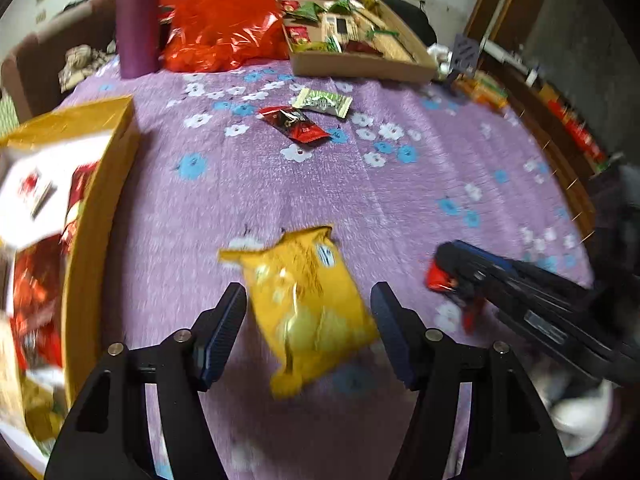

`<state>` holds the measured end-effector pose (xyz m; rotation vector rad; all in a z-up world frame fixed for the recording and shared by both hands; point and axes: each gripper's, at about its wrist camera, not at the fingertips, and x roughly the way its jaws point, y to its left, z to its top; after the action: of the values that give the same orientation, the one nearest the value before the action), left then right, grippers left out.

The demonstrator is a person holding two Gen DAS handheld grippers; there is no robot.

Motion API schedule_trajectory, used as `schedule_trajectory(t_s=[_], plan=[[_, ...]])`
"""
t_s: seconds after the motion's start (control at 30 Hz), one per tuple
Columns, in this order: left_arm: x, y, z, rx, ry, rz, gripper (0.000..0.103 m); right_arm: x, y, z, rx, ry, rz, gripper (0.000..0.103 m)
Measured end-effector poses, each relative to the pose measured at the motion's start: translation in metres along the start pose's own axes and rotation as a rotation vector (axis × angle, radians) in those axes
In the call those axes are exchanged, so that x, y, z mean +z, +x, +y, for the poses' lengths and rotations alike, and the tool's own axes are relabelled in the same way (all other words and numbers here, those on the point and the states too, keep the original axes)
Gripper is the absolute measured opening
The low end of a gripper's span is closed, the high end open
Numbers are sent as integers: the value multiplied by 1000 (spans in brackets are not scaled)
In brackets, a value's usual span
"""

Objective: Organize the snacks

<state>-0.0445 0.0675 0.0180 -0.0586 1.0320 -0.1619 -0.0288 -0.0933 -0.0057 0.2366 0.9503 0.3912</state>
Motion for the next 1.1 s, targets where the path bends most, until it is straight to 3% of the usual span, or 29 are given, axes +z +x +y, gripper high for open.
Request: schedule_trajectory(t_s=[0.07,0.17,0.2,0.23,0.27,0.43,0.5,0.53,0.6,0.8,0.97,1.1], plan=[[1,7,-8,37,45,-9,70,-1,-1,1,27,-3,9,34],[0,10,-18,82,102,-12,70,-4,-7,9,3,-41,5,56],[-2,8,-18,77,110,-25,63,-6,-9,12,-11,-55,1,56],[-3,6,-18,72,115,-36,50,-7,-11,15,-23,-74,-2,56],[-4,4,-17,65,116,-41,46,-9,-13,16,-25,-83,-1,58],[-8,-2,-4,10,67,-45,44,-20,-12,23,-87,-157,14,57],[-9,-3,0,-14,45,-49,44,-24,-10,31,-141,-210,15,45],[-10,-5,1,-22,38,-51,44,-25,-9,34,-158,-225,14,33],[-13,-12,7,-47,19,-63,44,-26,-8,38,-173,-249,10,29],[-19,-58,40,-124,-67,-146,44,-26,-20,40,-139,-214,-13,28],[-21,-101,91,-111,-171,-235,44,-17,-48,70,-62,-259,-95,28],[-24,-119,139,-60,-261,-283,45,-6,-58,104,37,-299,-104,28]])
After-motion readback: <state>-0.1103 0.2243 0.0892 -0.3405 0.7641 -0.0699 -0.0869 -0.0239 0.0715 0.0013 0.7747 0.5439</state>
